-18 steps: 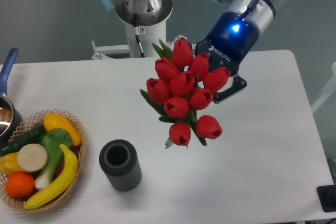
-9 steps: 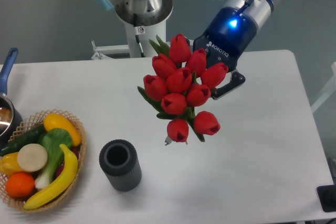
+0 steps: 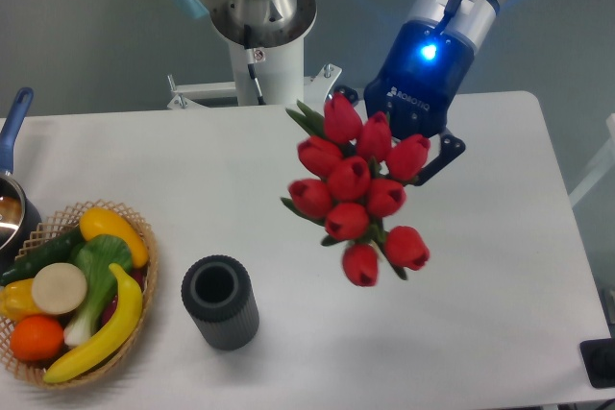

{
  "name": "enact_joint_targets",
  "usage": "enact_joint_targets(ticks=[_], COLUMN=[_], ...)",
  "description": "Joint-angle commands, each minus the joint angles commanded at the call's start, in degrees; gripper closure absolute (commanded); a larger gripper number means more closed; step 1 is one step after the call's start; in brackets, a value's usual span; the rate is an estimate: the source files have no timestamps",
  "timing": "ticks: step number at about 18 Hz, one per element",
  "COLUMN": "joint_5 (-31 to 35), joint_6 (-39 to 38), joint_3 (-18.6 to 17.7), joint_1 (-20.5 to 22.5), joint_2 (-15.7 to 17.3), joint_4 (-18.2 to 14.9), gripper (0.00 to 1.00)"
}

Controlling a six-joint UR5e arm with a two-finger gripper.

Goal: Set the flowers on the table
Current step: 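Carry the tulips away from the black vase and rotate the gripper, then lower the held tulips down onto the white table surface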

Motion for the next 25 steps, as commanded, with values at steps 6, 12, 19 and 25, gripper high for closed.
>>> enact_joint_targets(ticks=[6,12,19,25], joint_5=[18.4,35.5,45.4,55.2], joint_6=[3.1,9.5,10.7,10.8], joint_3=[-2.6,-8.1,-10.2,-11.2], joint_1=[-0.4,-5.2,-8.7,-12.7], joint_2=[2.1,1.0,-4.7,-10.3], joint_4=[0.0,-0.4,-0.7,-1.6], gripper=[0.59,0.59,0.59,0.59])
